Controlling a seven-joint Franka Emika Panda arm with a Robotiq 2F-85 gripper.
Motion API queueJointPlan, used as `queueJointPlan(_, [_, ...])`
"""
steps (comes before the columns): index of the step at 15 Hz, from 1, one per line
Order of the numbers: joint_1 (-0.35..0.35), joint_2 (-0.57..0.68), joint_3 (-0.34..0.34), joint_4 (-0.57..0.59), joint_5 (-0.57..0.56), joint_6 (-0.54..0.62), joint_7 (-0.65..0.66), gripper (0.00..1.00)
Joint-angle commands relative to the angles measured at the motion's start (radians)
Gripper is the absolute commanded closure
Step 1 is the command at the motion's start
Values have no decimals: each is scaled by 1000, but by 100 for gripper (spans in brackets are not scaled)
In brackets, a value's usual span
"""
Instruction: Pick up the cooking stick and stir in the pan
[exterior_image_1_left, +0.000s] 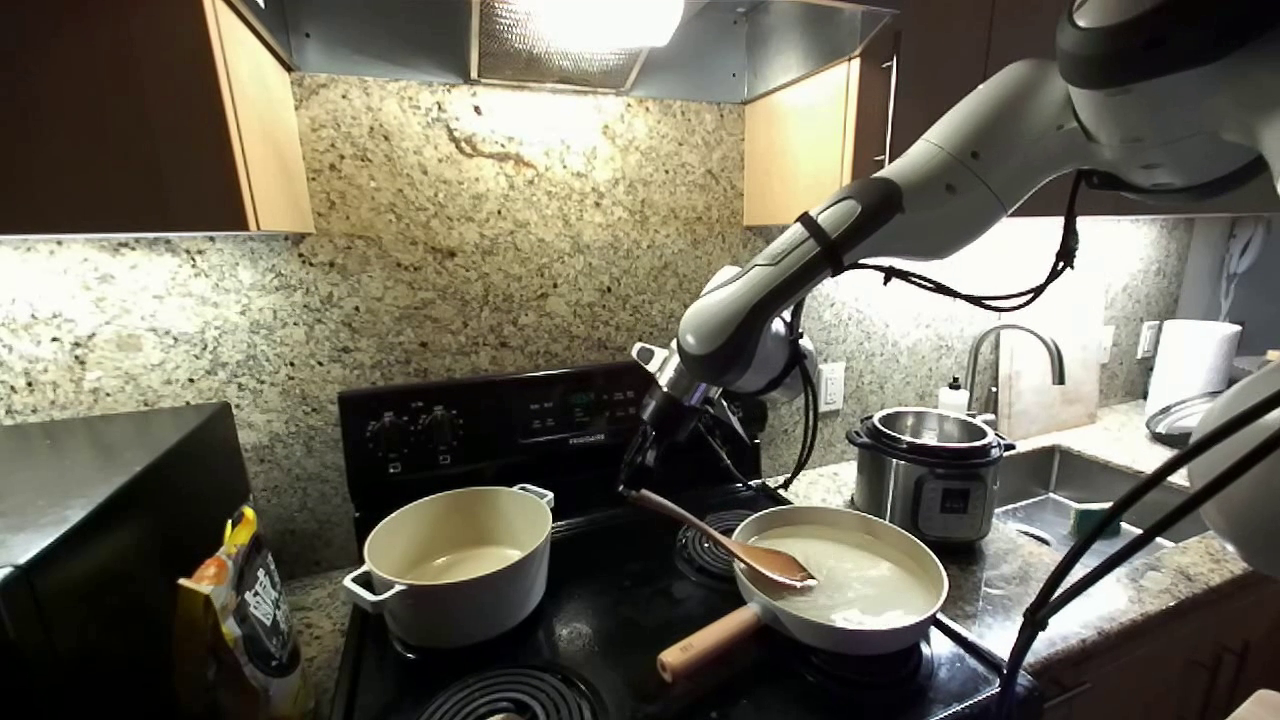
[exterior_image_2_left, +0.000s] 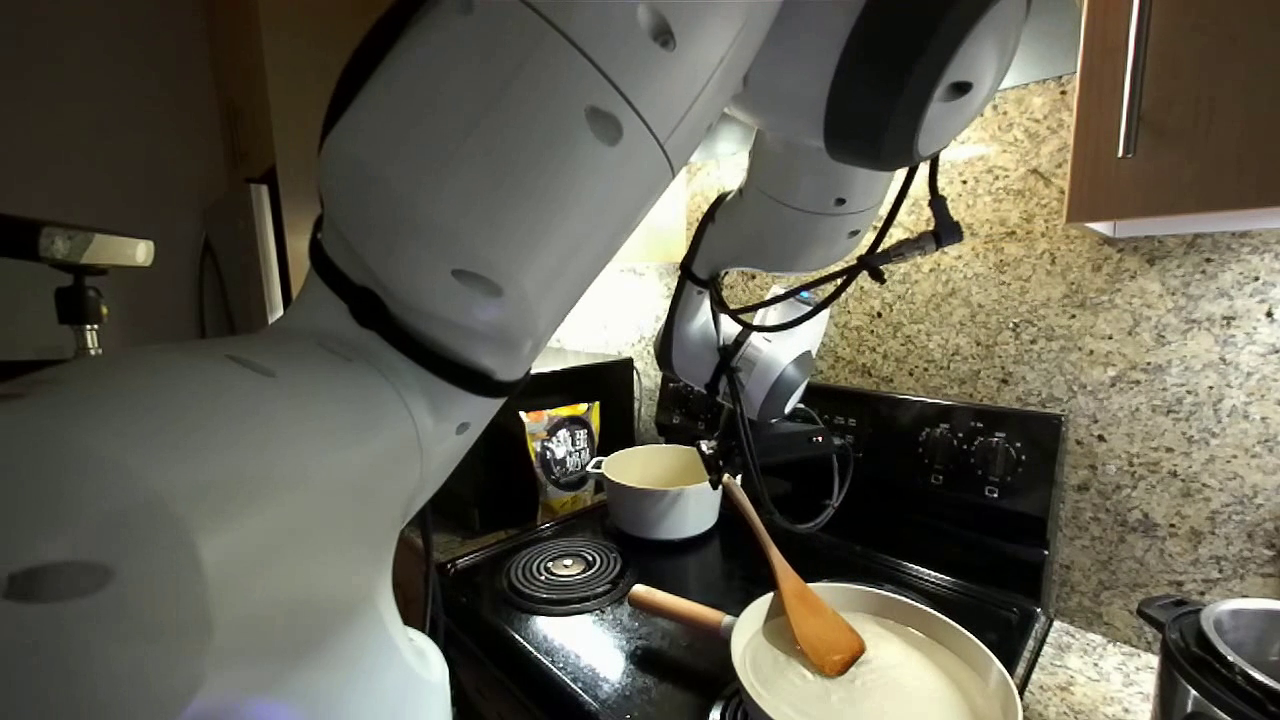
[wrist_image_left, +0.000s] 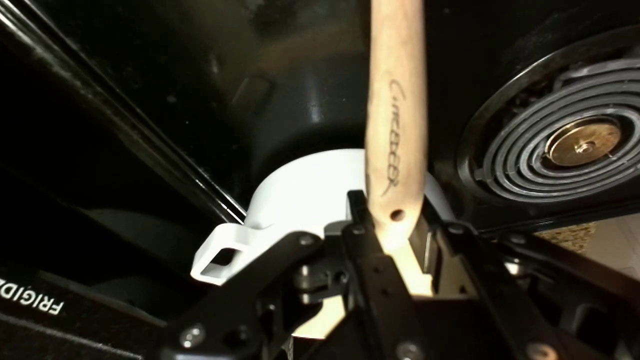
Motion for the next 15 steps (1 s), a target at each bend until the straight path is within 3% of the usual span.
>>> queueJointPlan(1, [-9, -23, -9, -94, 66, 108, -32, 90])
queueJointPlan(6, [-96, 24, 6, -222, 36, 309, 3, 90])
queueJointPlan(10, [-208, 62, 14, -256, -11, 329, 16, 90])
queueJointPlan(15, [-273, 21, 11, -246, -67, 319, 23, 89])
